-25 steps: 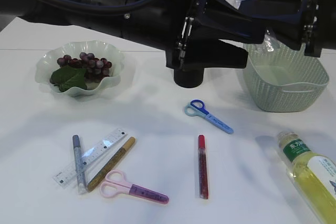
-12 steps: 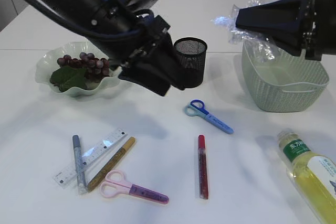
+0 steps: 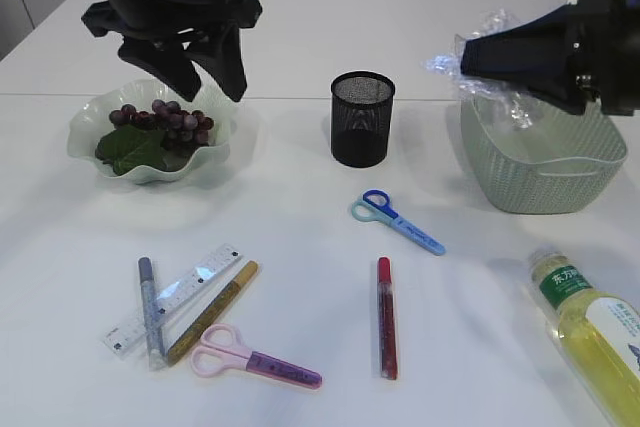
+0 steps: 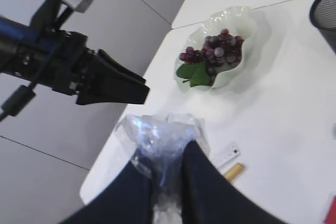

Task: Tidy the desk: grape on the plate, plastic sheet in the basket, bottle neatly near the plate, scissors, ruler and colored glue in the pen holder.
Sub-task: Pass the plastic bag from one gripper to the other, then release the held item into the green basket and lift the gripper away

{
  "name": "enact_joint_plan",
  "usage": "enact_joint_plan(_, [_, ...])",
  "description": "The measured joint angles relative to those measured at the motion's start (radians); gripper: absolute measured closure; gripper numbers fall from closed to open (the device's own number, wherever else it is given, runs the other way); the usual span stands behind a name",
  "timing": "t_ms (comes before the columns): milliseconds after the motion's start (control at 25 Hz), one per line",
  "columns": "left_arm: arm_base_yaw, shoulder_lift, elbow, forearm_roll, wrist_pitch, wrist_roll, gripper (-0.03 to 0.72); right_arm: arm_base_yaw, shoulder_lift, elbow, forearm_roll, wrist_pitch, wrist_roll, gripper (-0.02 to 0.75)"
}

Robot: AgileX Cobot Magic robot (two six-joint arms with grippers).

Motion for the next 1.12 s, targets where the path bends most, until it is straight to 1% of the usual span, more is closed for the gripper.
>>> enact_joint_plan(80, [0.0, 0.0, -0.002, 0.03, 0.006, -0.019, 0.302, 0.0, 0.0, -0.031, -0.077, -0.055, 0.032, 0.638])
enact_joint_plan(240, [0.0, 0.0, -0.002, 0.055, 0.011, -0.024, 0.305, 0.0, 0.007, -0.124, -0.239, -0.161, 0.099, 0.638])
enact_joint_plan(640, [0.0, 0.0, -0.002, 0.105, 0.013, -0.028, 0.309, 0.0, 0.178, -0.345, -0.628, -0.253, 0.325, 0.638])
enact_joint_plan(760, [0.0, 0.0, -0.002, 0.119, 0.013, -0.028, 0.309, 0.0, 0.246, -0.419, -0.794, -0.253, 0.445, 0.638])
enact_joint_plan(920, [0.0, 0.0, -0.002, 0.142, 0.013, -0.028, 0.314, 0.0, 0.329, -0.526, -1.08, -0.235, 0.684, 0.638])
enact_joint_plan(1000, [0.0, 0.0, -0.002, 0.15, 0.013, -0.028, 0.315, 0.0, 0.365, -0.588, -1.245, -0.197, 0.838, 0.639])
enact_joint_plan(1120, [0.0, 0.0, -0.002, 0.156, 0.013, -0.028, 0.316, 0.0, 0.42, -0.676, -1.424, -0.115, 1.005, 0.639])
